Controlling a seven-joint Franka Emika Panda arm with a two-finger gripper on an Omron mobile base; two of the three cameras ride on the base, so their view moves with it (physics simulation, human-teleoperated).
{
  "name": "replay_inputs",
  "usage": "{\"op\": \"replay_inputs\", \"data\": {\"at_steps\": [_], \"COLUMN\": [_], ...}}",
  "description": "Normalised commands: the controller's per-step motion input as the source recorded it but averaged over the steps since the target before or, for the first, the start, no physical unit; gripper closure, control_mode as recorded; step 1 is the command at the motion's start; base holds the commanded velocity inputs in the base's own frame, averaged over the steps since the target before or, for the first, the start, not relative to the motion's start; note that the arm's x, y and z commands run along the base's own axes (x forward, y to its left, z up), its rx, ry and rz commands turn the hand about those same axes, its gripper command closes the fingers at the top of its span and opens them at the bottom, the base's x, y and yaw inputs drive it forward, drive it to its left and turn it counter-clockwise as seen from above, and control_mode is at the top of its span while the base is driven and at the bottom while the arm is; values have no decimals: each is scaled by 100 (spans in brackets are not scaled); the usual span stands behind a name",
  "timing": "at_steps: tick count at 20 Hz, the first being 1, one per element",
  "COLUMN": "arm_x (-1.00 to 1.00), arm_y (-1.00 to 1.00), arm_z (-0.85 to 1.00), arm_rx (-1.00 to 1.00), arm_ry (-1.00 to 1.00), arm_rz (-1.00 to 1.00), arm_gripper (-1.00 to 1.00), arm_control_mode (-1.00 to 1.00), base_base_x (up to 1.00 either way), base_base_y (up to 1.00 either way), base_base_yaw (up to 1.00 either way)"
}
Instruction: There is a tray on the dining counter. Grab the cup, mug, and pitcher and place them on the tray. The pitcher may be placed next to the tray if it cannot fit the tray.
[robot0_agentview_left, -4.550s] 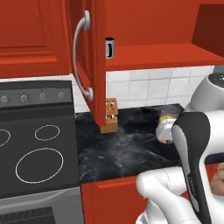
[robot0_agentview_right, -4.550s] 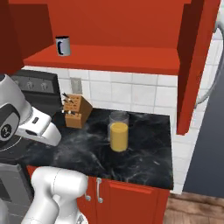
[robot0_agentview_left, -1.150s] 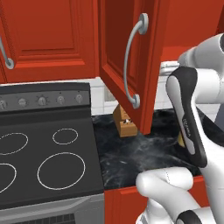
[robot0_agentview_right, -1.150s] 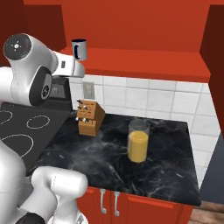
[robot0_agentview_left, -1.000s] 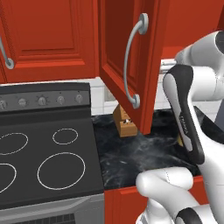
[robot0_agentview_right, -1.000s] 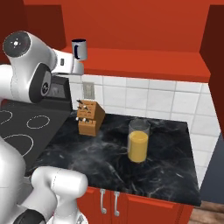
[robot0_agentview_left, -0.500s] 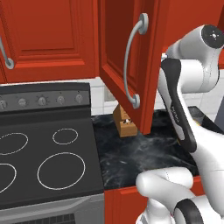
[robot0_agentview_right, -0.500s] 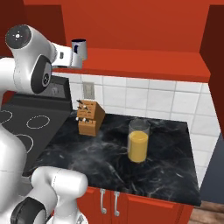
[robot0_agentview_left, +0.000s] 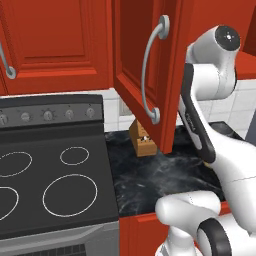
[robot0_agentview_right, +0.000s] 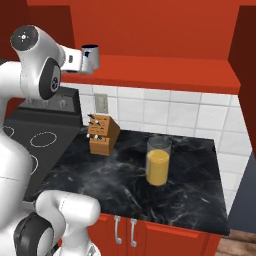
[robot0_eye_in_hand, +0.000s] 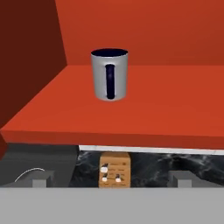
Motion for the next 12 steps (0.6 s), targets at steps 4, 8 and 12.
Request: {"op": "replay_inputs", "data": {"at_steps": [4, 8, 12], "arm_x": [33, 37, 31], "arm_y": [16, 15, 8], "arm_z": [5, 9, 7], "arm_rx": [0, 0, 0], "arm_ry": [0, 0, 0], "arm_rz": [0, 0, 0], "arm_gripper": [-100, -100, -100], "arm_control_mode": [-100, -100, -100], "base_base_x": [0, 0, 0], "base_base_y": [0, 0, 0], "base_base_yaw": [0, 0, 0]}}
